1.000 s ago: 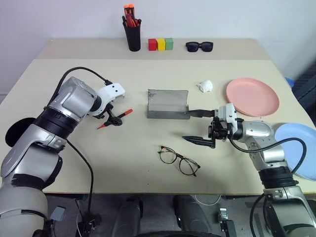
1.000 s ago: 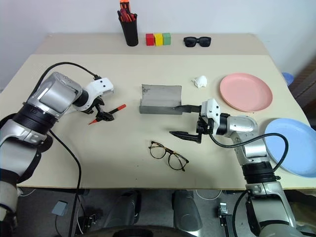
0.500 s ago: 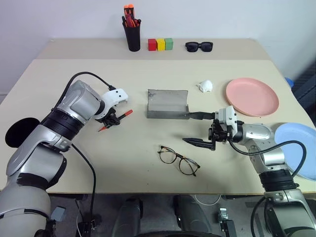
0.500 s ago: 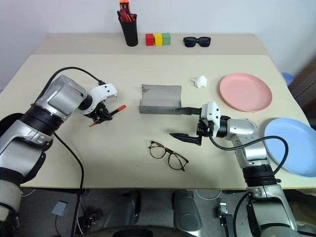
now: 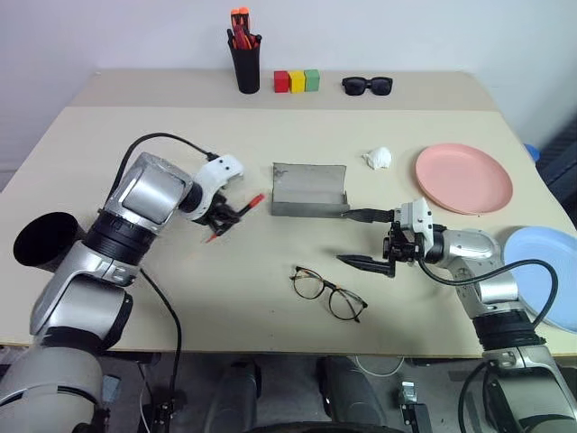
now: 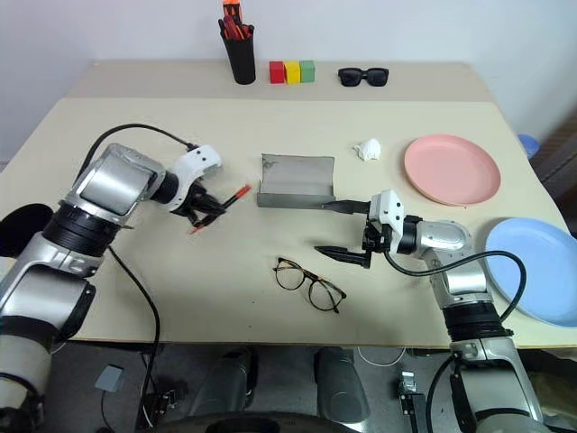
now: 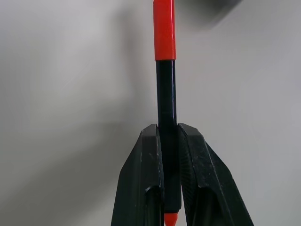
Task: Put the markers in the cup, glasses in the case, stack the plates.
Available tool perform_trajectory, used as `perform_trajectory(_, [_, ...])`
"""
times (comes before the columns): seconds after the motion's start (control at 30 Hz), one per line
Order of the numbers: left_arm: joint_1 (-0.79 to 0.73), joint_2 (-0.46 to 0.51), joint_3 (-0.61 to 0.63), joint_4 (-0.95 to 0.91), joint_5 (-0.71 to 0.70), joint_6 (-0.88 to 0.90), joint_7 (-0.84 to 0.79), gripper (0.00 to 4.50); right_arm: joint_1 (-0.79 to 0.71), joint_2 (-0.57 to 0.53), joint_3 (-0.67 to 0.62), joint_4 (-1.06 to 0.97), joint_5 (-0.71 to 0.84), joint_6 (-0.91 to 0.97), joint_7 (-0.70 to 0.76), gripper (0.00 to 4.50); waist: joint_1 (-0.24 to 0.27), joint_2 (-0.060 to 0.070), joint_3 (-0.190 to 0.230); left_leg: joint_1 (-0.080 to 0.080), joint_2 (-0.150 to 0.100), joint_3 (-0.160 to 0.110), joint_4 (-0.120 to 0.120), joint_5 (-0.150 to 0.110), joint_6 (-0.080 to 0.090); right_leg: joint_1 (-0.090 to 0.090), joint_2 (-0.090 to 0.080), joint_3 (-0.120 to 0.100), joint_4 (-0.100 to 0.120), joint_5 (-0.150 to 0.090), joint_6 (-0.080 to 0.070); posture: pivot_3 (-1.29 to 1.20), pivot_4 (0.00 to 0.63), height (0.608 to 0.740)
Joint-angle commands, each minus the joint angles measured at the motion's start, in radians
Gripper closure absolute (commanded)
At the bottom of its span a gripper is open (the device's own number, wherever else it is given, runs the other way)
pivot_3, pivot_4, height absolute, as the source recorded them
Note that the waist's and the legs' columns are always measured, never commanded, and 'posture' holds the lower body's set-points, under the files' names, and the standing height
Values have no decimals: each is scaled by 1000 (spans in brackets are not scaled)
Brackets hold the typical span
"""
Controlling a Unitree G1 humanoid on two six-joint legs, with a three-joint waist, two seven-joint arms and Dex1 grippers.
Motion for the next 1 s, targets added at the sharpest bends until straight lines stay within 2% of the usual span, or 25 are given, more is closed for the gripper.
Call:
perform_trajectory(0.03, [-8,-28,211,-167,-98,94,71,4448,-18,-3,-34,18,8,-31,6,0,-3,0,0,1,0,0,0,0,0,0,0,0,0,0,0,0,150,740])
perform_trajectory(0.13, [-19,-84,384,-264,-160,139,161,4448,-24,-7,-38,34,11,-37,11,0,-5,0,0,2,0,0,0,0,0,0,0,0,1,0,0,0,150,740])
perform_trajectory(0.23, [16,-168,531,-389,-146,60,338,4448,-37,-4,-42,55,12,-42,9,0,-4,0,0,2,0,0,0,0,-1,1,0,0,2,0,0,0,150,740])
perform_trajectory(0.3, [65,-217,589,-488,-128,13,448,4448,-47,0,-44,69,10,-54,7,0,-3,0,0,2,0,0,0,1,-2,1,0,0,1,0,0,0,150,740])
perform_trajectory(0.47, [236,-363,676,-736,-25,-256,765,4448,-68,23,-40,115,-4,-103,-2,0,2,0,0,2,0,0,0,2,-3,1,-1,0,0,0,0,0,150,740])
perform_trajectory(0.57, [330,-323,628,-845,9,-263,807,4448,-74,40,-34,126,-5,-112,-3,0,1,0,0,3,0,1,0,2,-3,1,-1,0,0,1,0,0,150,740])
perform_trajectory(0.63, [340,-307,621,-933,34,-136,872,4448,-75,54,-28,132,-5,-113,1,0,2,0,0,3,0,1,0,2,-3,2,-1,0,0,1,0,0,150,740])
perform_trajectory(0.83, [459,-202,606,-1111,132,-66,965,4448,-103,80,-18,167,-4,-101,33,0,0,0,0,3,-1,0,0,2,-3,3,-1,0,0,1,1,0,150,740])
perform_trajectory(0.87, [524,-194,615,-1126,163,-150,981,4448,-108,83,-15,177,-5,-102,42,0,-2,0,-1,3,-1,0,0,2,-3,3,-1,0,0,1,1,0,150,740])
perform_trajectory(1.0, [731,-272,684,-1138,249,-477,1089,4448,-131,97,-8,227,-15,-116,66,0,-1,0,-1,4,0,0,-1,2,-3,3,-1,1,-1,1,0,0,150,740])
